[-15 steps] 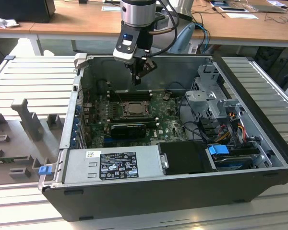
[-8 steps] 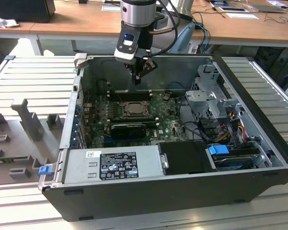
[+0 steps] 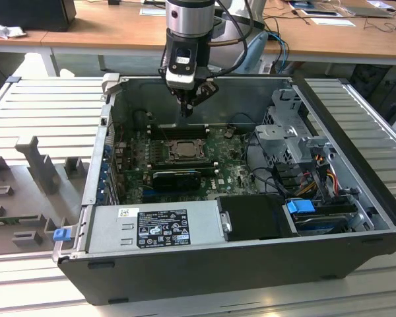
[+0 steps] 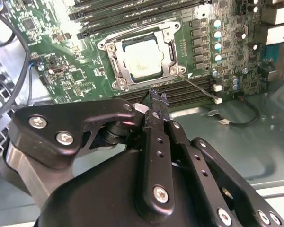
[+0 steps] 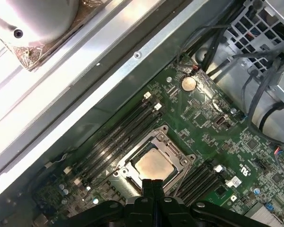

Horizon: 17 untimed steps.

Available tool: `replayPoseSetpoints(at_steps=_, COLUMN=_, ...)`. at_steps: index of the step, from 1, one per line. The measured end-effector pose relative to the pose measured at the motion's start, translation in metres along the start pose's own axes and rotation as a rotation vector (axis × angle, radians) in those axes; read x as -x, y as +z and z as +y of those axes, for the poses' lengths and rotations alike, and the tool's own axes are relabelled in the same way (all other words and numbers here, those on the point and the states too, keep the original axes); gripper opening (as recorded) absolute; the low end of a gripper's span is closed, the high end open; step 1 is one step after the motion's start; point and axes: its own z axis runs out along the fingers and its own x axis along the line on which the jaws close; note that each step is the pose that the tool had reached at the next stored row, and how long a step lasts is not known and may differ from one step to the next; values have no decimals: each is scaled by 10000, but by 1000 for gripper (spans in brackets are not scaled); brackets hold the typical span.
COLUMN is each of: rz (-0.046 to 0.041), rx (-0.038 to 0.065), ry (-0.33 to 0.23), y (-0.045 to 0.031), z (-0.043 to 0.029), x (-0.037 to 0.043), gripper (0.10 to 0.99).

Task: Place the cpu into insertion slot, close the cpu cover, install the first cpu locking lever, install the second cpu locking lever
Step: 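Install the first cpu locking lever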

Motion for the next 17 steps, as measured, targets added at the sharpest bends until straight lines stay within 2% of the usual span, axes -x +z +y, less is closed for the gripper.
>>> replayPoseSetpoints(at_steps=10, rz=66, rx=-26, ry=-1351, y=1, z=0, x=0, gripper=106)
replayPoseSetpoints(at_steps=17, rz=92, rx=-36, ry=-1876, y=1, z=0, x=0, gripper=106)
